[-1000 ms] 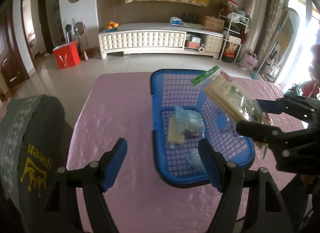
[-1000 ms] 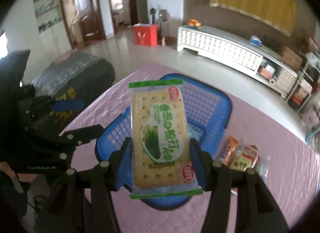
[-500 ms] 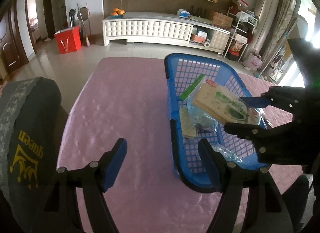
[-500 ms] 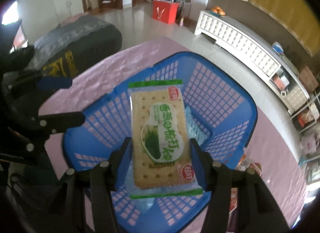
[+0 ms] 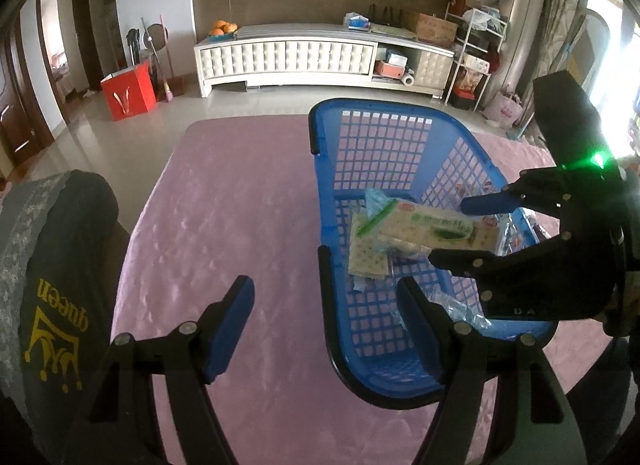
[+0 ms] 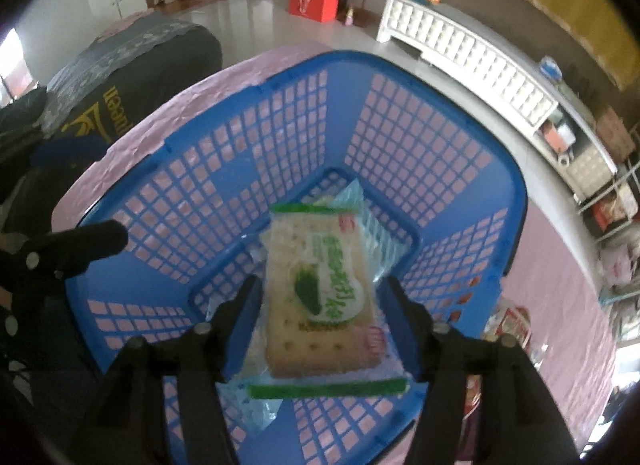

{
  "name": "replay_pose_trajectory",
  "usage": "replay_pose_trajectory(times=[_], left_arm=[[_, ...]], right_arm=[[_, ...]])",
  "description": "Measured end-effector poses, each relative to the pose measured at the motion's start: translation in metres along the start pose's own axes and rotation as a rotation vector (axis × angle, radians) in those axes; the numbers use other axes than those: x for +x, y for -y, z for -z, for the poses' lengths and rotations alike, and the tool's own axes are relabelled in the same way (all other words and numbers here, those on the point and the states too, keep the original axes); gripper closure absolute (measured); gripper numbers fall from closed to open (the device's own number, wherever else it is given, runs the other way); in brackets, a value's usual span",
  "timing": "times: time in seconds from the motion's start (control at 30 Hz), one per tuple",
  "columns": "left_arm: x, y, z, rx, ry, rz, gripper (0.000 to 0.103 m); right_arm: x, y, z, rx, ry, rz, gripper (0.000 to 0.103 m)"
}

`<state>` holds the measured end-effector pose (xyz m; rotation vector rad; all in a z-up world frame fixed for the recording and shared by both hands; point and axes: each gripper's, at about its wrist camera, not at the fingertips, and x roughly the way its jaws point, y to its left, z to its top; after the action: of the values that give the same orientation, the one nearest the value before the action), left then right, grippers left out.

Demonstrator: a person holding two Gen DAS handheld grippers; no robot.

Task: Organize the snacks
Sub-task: 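Lower the green-labelled cracker packet into the basket with the right gripper, then withdraw both grippers from the basket and move toward the snack pile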

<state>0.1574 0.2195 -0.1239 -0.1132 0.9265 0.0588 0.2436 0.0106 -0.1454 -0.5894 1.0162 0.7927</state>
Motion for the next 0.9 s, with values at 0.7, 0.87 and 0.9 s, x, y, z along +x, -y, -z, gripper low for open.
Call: replay_pose_trajectory(times=[0.7, 0.87, 0.9], left_arm=[[-0.09, 0.066, -0.001, 0.05, 0.143, -0.001, 0.032], [-0.112, 0.098, 0.004, 0.136, 0.198, -0.011, 0.032], [-0.116, 0.106, 0.005, 0.159, 0.214, -0.017, 0.032]], right_arm=[[-0.157, -0.02, 0.055, 0.078, 0.268, 0.085, 0.018], [-0.181, -0.017, 0.076, 0.114, 0.309, 0.108, 0.018], [-0.184, -0.015, 0.08, 0.124, 0.316, 0.111, 0.018]])
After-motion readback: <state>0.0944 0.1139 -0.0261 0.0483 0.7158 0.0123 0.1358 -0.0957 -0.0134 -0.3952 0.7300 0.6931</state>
